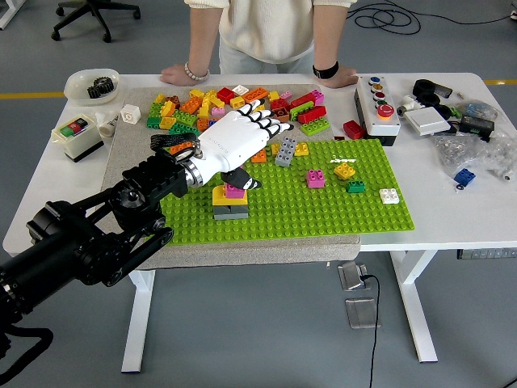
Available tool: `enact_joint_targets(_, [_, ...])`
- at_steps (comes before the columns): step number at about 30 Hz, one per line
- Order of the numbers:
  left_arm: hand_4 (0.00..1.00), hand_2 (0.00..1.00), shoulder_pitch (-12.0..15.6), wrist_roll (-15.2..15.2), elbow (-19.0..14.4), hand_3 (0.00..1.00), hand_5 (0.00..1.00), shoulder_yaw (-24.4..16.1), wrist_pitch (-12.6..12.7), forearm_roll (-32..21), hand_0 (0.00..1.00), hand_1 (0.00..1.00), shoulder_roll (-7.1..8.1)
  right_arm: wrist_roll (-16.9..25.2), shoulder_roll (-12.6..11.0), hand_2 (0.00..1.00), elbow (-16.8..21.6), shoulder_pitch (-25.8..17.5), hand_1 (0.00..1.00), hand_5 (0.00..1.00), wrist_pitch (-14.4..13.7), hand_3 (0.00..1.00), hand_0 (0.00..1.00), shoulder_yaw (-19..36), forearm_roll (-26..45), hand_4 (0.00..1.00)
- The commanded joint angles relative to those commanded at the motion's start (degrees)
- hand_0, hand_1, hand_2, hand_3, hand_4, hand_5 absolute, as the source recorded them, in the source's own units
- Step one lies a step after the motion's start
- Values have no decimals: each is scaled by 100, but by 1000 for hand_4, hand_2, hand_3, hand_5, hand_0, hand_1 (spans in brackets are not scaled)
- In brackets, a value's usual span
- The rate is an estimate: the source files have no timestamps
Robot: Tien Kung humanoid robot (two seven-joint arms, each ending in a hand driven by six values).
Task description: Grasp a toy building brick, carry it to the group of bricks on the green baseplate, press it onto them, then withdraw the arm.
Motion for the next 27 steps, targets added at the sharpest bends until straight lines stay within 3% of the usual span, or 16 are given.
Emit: enact_joint_targets(27, [998, 880, 3, 32, -6, 915, 134, -60, -110, 0, 998, 927, 103, 3, 8, 682, 0, -9, 640, 520, -10, 640, 745, 9, 14, 843])
